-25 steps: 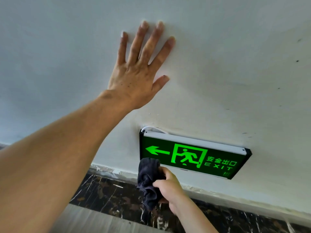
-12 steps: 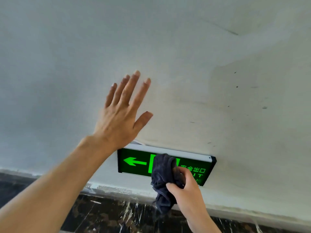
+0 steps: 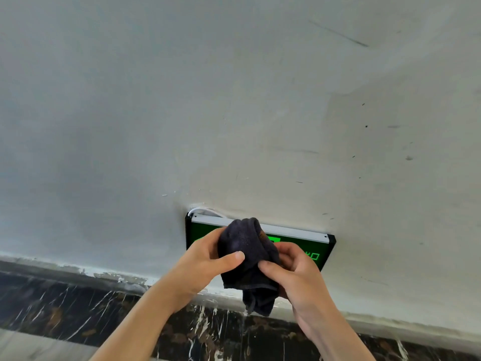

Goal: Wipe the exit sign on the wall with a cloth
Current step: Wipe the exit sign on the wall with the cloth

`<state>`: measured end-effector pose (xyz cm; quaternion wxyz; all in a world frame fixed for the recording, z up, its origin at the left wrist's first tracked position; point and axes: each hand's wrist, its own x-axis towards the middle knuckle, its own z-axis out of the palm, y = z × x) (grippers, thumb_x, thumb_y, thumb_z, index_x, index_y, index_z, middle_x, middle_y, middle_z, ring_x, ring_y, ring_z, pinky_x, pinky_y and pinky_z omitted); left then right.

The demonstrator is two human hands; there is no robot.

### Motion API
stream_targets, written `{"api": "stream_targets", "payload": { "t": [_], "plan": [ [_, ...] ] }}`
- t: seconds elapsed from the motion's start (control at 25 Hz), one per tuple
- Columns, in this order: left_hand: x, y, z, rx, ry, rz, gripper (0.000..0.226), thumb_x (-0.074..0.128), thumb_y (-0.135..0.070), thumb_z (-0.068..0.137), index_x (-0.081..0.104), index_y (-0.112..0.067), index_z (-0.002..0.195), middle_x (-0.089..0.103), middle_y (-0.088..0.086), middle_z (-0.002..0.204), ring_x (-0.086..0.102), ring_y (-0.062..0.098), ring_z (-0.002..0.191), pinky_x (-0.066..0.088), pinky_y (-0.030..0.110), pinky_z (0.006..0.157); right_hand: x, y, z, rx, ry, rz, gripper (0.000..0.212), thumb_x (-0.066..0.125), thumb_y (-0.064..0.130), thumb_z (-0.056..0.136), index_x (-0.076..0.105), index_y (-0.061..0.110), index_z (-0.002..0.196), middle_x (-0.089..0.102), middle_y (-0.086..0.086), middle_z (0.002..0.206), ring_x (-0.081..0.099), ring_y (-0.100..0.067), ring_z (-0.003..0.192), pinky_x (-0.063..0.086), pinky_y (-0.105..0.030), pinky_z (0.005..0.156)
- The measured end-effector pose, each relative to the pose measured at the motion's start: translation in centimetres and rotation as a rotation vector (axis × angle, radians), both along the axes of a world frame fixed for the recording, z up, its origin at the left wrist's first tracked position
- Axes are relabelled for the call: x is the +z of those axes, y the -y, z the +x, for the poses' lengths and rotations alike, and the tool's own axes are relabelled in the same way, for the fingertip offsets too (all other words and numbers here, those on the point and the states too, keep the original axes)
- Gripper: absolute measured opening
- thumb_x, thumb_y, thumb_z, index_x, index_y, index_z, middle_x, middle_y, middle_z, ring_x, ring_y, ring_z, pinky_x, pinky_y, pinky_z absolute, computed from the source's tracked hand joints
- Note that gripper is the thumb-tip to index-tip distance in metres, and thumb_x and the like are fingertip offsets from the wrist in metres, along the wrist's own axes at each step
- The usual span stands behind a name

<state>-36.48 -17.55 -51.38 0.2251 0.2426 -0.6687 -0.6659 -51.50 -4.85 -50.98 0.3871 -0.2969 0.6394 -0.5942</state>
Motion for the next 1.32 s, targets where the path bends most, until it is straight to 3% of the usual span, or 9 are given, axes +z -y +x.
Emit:
{"api": "stream_targets", "payload": {
  "t": [0.2,0.36,0.44,0.52,0.64,0.8,0.92,1.16,1.32],
  "plan": [
    [-0.7,-0.1,0.4,0.249,-0.121,0.162,0.03,0.079,-0.017,0.075,0.072,-0.021,0.104,0.074,0.011,0.106,0.069,0.029,0.1,0.056,0.042,0.083,1.8,0.0,-0.2,0.054,-0.274,0.056,0.02,0.068,0.018,0.085,0.07,0.037,0.087,0.073,0.016,0.093,0.07,-0.004,0.086,0.061,-0.033,0.074],
    [-1.5,1.2,2.7,0.448,-0.205,0.252,0.031,0.073,-0.022,0.075,0.07,-0.026,0.105,0.074,0.007,0.107,0.07,0.027,0.099,0.057,0.05,0.081,6.2,0.7,-2.5,-0.195,-0.911,-0.105,0.011,0.058,0.034,0.09,0.067,0.036,0.097,0.07,0.024,0.091,0.063,0.007,0.088,0.049,-0.012,0.071],
    [-2.2,2.3,4.0,0.598,-0.204,0.249,0.027,0.068,-0.017,0.085,0.064,-0.024,0.11,0.073,0.007,0.108,0.069,0.028,0.099,0.056,0.052,0.082,9.3,1.5,-3.8,-0.317,-1.265,-0.229,0.019,0.053,0.03,0.092,0.068,0.026,0.104,0.071,0.013,0.101,0.062,-0.004,0.094,0.046,-0.02,0.076],
    [-2.6,3.3,5.4,0.746,-0.196,0.238,0.024,0.062,-0.016,0.091,0.058,-0.021,0.114,0.069,0.007,0.11,0.067,0.029,0.1,0.055,0.052,0.083,11.8,2.4,-5.2,-0.41,-1.557,-0.373,0.025,0.055,0.023,0.09,0.07,0.014,0.107,0.07,-0.004,0.109,0.06,-0.024,0.107,0.042,-0.035,0.092],
    [-2.7,4.8,7.1,0.918,-0.152,0.178,0.023,0.06,-0.021,0.094,0.05,-0.021,0.114,0.063,0.007,0.111,0.063,0.028,0.103,0.051,0.052,0.088,15.1,3.9,-7.5,-0.539,-1.832,-0.51,0.036,0.055,0.029,0.093,0.064,0.009,0.121,0.059,-0.016,0.13,0.046,-0.038,0.126,0.033,-0.052,0.107],
    [-2.5,6.0,7.2,1.122,-0.054,0.028,0.026,0.06,-0.024,0.093,0.042,-0.029,0.111,0.058,-0.006,0.098,0.06,0.014,0.09,0.045,0.029,0.067,19.3,5.5,-12.0,-0.563,-1.911,-0.477,0.061,0.043,0.053,0.093,0.028,0.031,0.148,0.025,-0.015,0.156,0.02,-0.042,0.143,0.023,-0.064,0.11],
    [-2.0,6.4,5.6,1.224,-0.004,-0.095,0.026,0.059,-0.027,0.093,0.039,-0.036,0.108,0.057,-0.009,0.097,0.057,0.005,0.08,0.04,0.02,0.055,21.5,7.0,-14.7,-0.546,-1.825,-0.343,0.067,0.03,0.061,0.093,-0.004,0.05,0.149,0.009,-0.009,0.162,0.01,-0.036,0.148,0.018,-0.063,0.112],
    [-2.6,7.0,1.3,1.14,0.027,-0.193,0.022,0.057,-0.026,0.094,0.042,-0.036,0.106,0.059,-0.004,0.106,0.06,0.019,0.091,0.049,0.031,0.069,19.5,9.5,-16.6,-0.614,-1.941,-0.304,0.063,0.017,0.058,0.098,0.0,0.033,0.153,0.012,-0.021,0.16,0.011,-0.042,0.146,0.021,-0.067,0.11],
    [-4.4,6.4,-0.5,1.033,0.024,-0.203,0.035,0.061,-0.021,0.092,0.042,-0.042,0.111,0.06,-0.019,0.101,0.062,0.003,0.088,0.048,0.015,0.05,19.8,10.3,-17.8,-0.561,-1.882,-0.281,0.069,0.021,0.064,0.094,0.0,0.034,0.153,0.013,-0.024,0.159,0.01,-0.042,0.146,0.018,-0.067,0.111]
  ]
}}
